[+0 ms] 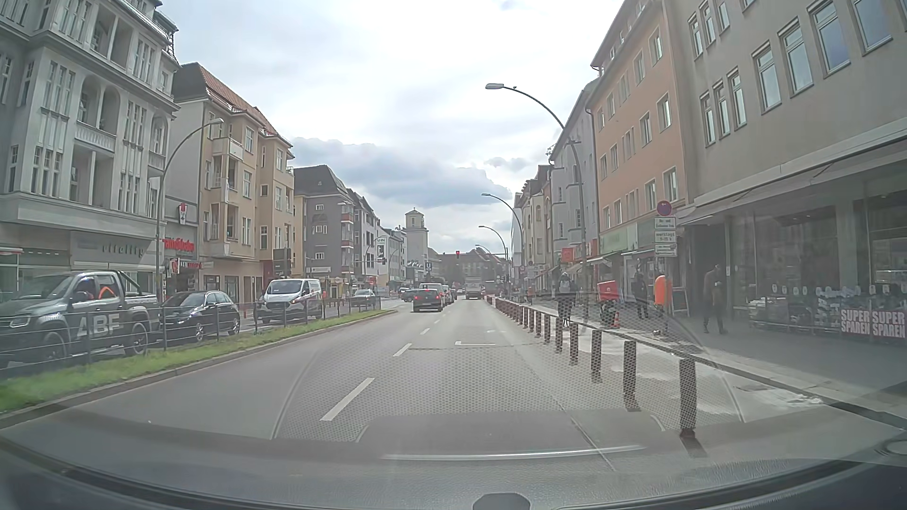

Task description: Follow the waypoints while adhering to traffic rules and regulations

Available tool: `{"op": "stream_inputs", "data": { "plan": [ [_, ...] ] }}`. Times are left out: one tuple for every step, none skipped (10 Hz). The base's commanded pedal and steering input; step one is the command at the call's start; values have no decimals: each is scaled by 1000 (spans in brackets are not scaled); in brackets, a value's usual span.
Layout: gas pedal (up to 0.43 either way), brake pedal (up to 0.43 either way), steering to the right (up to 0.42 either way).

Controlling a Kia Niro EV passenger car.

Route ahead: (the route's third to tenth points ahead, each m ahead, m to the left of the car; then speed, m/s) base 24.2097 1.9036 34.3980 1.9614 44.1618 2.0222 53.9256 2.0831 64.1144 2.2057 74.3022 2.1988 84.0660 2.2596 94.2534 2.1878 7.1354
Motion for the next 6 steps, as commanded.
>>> {"op": "stream_inputs", "data": {
  "plan": [
    [0, 0, 17],
    [0, 0, 11],
    [0, 0, 7],
    [0, 0, 0],
    [0, 0, -8],
    [0, 0, -16]
  ]
}}
